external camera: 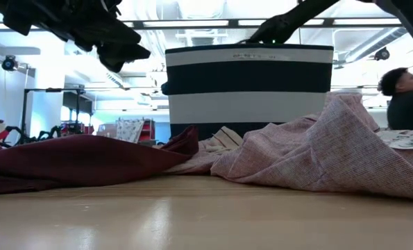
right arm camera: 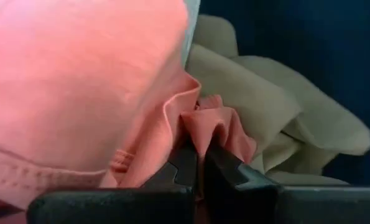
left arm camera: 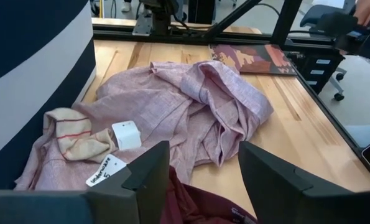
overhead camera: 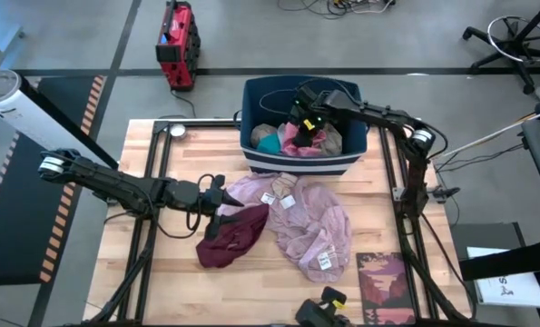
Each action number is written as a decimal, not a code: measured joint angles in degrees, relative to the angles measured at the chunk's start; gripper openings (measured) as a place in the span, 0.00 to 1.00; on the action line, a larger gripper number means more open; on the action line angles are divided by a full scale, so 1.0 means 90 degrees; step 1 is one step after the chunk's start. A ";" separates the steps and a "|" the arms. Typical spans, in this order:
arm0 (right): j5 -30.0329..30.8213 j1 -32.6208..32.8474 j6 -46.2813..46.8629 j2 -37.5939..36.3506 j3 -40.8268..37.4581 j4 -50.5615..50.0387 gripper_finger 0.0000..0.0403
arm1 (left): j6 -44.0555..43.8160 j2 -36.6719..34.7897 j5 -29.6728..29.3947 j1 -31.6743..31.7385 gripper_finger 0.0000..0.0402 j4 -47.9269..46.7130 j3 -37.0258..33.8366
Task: Sort clothes
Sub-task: Put the pink underwear into the blue laundry organizer, then put the dark red underwear into the blue laundry organizer
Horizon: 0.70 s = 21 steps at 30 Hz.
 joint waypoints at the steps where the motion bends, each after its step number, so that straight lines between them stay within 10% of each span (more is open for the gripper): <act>1: 0.0000 0.0000 0.0002 0.0052 -0.0003 -0.0020 0.00 | 0.0000 0.0000 0.0005 0.0000 0.44 0.0005 0.0000; 21: 0.0002 0.0459 0.0088 -0.1608 -0.0012 -0.0079 0.47 | 0.0021 0.0000 0.0124 0.0000 0.51 -0.0104 0.0000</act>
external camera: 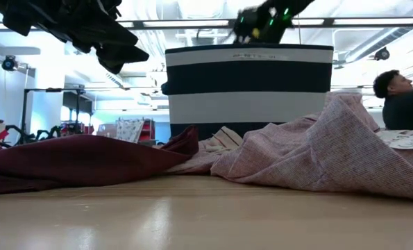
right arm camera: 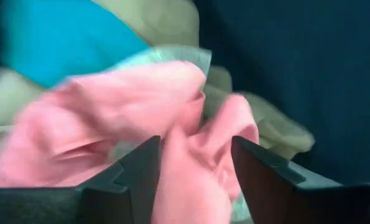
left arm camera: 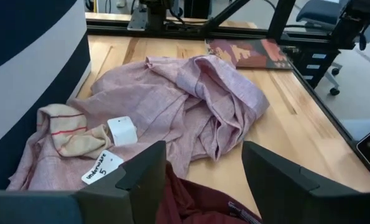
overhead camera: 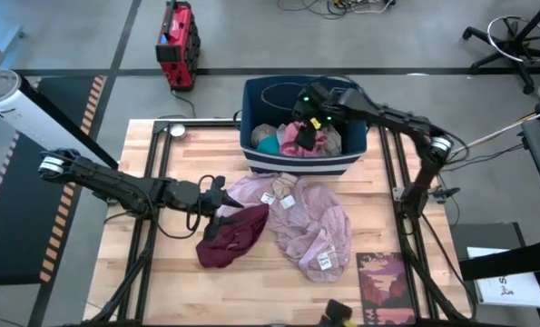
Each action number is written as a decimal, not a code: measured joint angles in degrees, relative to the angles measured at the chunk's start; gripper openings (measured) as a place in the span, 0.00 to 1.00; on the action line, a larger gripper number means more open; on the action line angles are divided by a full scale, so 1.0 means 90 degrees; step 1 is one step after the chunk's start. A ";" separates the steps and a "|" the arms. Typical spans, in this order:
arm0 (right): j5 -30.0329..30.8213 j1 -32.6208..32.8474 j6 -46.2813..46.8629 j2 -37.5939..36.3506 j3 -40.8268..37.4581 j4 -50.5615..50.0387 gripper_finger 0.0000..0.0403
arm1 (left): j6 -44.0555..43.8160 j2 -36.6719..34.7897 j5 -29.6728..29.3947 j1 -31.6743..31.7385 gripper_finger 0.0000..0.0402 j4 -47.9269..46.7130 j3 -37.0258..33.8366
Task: Sort clothes
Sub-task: Put the dark red underwear into the blue laundry organizer
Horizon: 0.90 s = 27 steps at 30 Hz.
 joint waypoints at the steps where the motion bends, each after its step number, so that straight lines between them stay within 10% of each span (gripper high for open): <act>1: 0.0000 0.0045 -0.0026 -0.0186 0.0000 -0.0002 0.49 | 0.0001 0.0000 -0.0001 0.0000 0.51 -0.0002 0.0000; 11: -0.0033 0.0717 -0.0467 -0.1979 -0.0310 0.0669 0.44 | 0.0004 0.0000 -0.0011 0.0000 0.56 -0.0024 0.0000; 27: -0.0712 0.2558 -0.0163 -0.4350 -0.3875 0.4083 0.20 | 0.0006 -0.0007 0.0099 0.0000 0.54 -0.0027 0.0000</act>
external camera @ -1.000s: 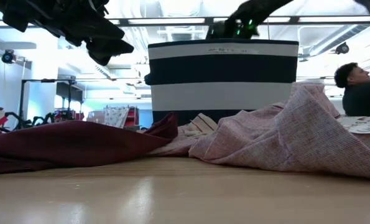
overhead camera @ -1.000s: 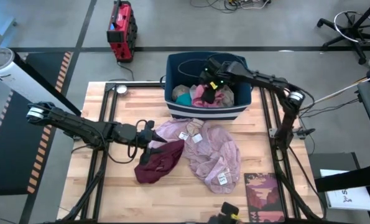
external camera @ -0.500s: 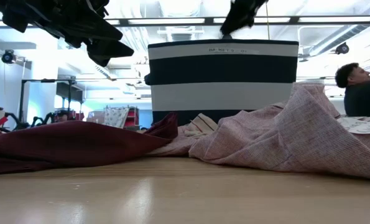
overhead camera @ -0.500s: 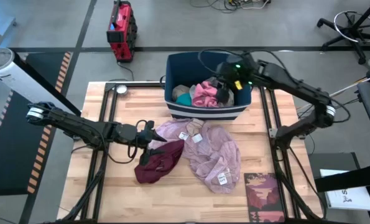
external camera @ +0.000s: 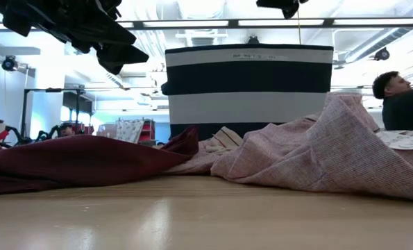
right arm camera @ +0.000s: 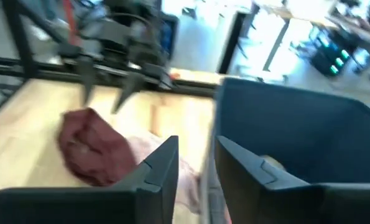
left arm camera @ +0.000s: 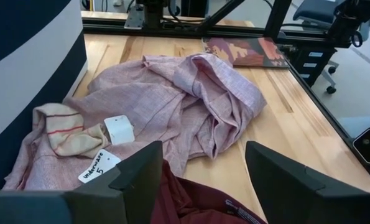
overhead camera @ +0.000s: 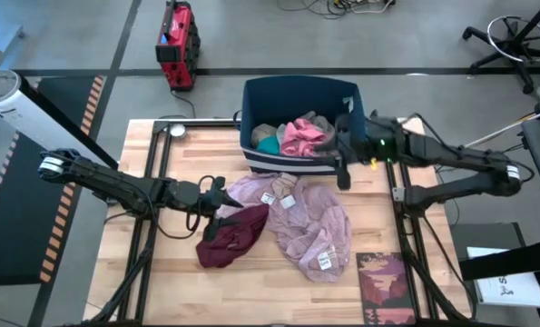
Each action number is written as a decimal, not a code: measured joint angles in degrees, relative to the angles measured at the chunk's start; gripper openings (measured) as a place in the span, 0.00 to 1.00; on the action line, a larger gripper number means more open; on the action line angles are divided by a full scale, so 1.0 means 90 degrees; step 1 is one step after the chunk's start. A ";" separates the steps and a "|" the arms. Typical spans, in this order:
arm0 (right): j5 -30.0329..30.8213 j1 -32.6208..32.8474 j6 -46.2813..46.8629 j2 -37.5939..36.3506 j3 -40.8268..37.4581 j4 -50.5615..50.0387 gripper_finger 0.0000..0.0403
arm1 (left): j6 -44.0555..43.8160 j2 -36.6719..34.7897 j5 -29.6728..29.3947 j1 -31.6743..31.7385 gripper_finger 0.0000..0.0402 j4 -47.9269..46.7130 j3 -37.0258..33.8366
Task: Sort clothes
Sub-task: Put the dark red underwear into the blue laundry organizer
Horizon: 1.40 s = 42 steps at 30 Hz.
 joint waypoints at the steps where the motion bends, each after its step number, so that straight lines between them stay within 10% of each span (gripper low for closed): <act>1: -0.0001 0.0139 0.0007 -0.0088 -0.0189 0.0218 0.18 | -0.0001 0.0000 0.0040 0.0002 0.54 -0.0001 0.0000; 10: 0.0049 0.1107 0.0641 -0.0304 -0.1378 0.1350 0.13 | -0.0235 0.0002 0.0434 -0.0020 0.52 -0.0063 0.0000; 21: 0.0852 0.2224 0.1174 0.0095 -0.1519 0.1391 0.33 | -0.1213 0.0141 0.0444 -0.0172 0.60 -0.1112 -0.0007; 42: 0.2582 0.3531 0.1489 0.0377 -0.1516 0.1408 0.43 | -0.1350 0.2851 -0.0868 -0.0198 0.63 0.0939 0.0391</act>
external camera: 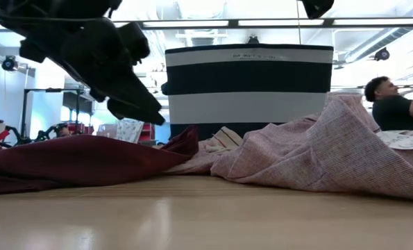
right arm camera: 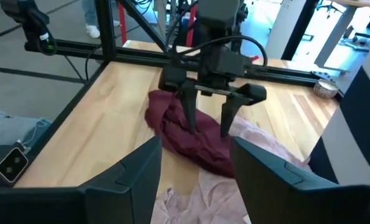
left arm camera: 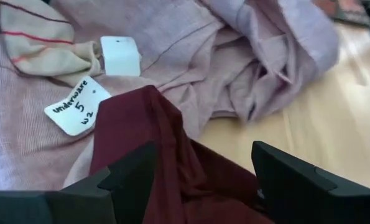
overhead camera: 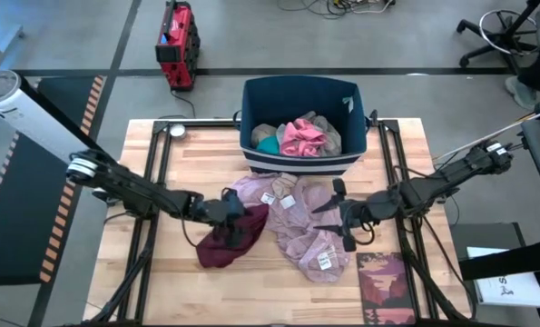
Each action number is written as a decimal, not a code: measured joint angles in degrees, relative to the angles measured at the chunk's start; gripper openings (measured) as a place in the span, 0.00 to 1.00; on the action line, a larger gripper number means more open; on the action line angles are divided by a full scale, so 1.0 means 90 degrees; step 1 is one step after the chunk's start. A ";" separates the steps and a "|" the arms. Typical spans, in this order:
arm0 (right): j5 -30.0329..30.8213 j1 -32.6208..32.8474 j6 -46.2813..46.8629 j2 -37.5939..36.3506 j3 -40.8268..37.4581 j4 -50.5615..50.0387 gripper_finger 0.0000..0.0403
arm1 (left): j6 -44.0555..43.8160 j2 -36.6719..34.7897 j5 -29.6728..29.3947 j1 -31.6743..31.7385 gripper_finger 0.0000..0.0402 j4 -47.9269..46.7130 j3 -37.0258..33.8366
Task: Sort clothes
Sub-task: Put the dark red underwear into the blue laundry organizer
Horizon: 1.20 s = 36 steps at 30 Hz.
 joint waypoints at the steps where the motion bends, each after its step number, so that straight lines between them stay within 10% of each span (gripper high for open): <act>1: 0.0004 0.0000 0.0001 0.0024 0.0000 -0.0021 0.44 | 0.0005 0.0135 -0.0058 0.0010 0.63 -0.0030 0.0092; 13: -0.0004 0.0027 0.0193 0.0336 0.0002 0.0005 0.44 | -0.0057 0.1441 -0.1101 0.0126 0.58 -0.1247 0.1390; 22: -0.0008 0.0044 0.0209 0.0333 0.0002 0.0005 0.40 | 0.0219 0.1563 -0.1417 0.0128 0.12 -0.2051 0.1829; 36: -0.0010 0.0070 0.0161 0.0330 0.0002 0.0003 0.33 | 0.1088 -0.0008 -0.1374 0.0138 0.00 -0.2420 0.2334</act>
